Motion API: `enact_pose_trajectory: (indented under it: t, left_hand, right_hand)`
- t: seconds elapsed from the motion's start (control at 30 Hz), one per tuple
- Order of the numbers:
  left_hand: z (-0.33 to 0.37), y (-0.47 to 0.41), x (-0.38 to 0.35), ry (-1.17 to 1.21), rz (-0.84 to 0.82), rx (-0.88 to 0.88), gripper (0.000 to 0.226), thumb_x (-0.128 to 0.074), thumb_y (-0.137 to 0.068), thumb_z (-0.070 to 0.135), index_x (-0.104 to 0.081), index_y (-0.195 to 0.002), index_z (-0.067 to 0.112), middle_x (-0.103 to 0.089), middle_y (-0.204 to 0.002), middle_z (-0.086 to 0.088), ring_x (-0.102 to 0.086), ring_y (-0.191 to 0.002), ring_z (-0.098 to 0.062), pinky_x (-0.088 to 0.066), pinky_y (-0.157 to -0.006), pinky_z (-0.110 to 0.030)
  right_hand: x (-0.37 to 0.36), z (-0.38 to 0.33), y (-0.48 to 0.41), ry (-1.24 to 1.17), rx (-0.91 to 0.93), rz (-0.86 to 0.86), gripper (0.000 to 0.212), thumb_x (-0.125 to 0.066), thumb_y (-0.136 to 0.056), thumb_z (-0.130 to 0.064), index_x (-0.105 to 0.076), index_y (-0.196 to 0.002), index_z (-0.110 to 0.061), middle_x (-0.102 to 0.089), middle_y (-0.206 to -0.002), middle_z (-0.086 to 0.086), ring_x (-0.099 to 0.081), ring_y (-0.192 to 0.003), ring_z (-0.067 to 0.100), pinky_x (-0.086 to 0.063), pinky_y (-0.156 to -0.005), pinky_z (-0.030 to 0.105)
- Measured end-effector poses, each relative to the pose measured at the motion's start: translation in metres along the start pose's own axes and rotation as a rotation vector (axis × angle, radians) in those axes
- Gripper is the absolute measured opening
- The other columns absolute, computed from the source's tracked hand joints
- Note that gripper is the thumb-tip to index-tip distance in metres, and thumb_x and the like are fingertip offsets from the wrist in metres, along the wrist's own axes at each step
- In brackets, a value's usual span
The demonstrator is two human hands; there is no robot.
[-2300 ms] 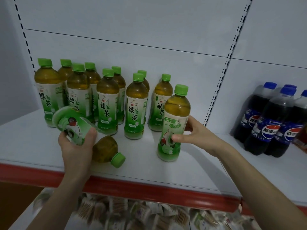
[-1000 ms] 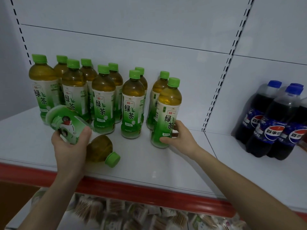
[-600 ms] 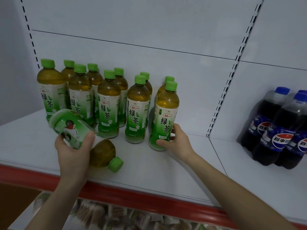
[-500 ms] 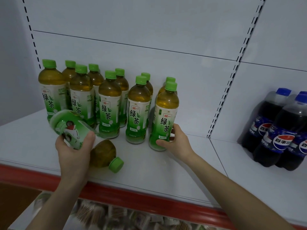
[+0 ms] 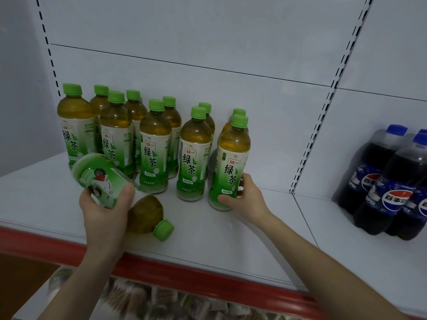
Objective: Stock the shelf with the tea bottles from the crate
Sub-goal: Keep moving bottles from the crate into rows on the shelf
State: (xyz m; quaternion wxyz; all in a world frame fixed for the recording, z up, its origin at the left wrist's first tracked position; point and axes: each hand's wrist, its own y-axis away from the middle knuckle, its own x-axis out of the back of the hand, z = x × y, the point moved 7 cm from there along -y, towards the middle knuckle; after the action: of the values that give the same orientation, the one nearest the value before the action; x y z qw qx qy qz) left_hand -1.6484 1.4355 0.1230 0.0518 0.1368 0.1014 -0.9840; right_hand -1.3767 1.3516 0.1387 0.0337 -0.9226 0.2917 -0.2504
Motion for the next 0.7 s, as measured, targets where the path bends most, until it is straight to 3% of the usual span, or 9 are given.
enact_pose_trajectory:
  t: [0.3, 0.5, 0.7]
  left_hand:
    - [0.004, 0.001, 0.000, 0.012, -0.011, -0.016, 0.069, -0.063, -0.085, 0.021, -0.025, -0.142, 0.010, -0.047, -0.114, 0.002, -0.049, -0.103, -0.015, -0.042, -0.089, -0.032]
    - [0.005, -0.003, 0.001, 0.062, -0.015, -0.013, 0.070, -0.064, -0.084, 0.020, -0.025, -0.141, 0.010, -0.051, -0.116, -0.002, -0.054, -0.106, -0.020, -0.045, -0.098, -0.045]
    - [0.008, -0.004, 0.005, 0.063, -0.013, -0.023, 0.073, -0.065, -0.083, 0.021, -0.024, -0.142, 0.010, -0.051, -0.121, -0.004, -0.055, -0.112, -0.024, -0.044, -0.099, -0.049]
  right_hand:
    - [-0.003, 0.001, -0.002, -0.014, -0.003, -0.002, 0.063, -0.073, -0.075, -0.012, -0.038, -0.127, -0.013, -0.050, -0.109, -0.008, -0.050, -0.094, 0.008, -0.042, -0.057, 0.008]
    - [-0.004, 0.000, -0.006, -0.020, 0.003, -0.010, 0.063, -0.072, -0.076, -0.011, -0.037, -0.128, -0.012, -0.048, -0.108, -0.008, -0.050, -0.095, 0.009, -0.042, -0.061, 0.009]
    - [-0.005, 0.001, -0.010, -0.005, 0.010, -0.007, 0.063, -0.073, -0.075, -0.012, -0.037, -0.128, -0.012, -0.048, -0.110, -0.007, -0.050, -0.096, 0.010, -0.043, -0.068, 0.013]
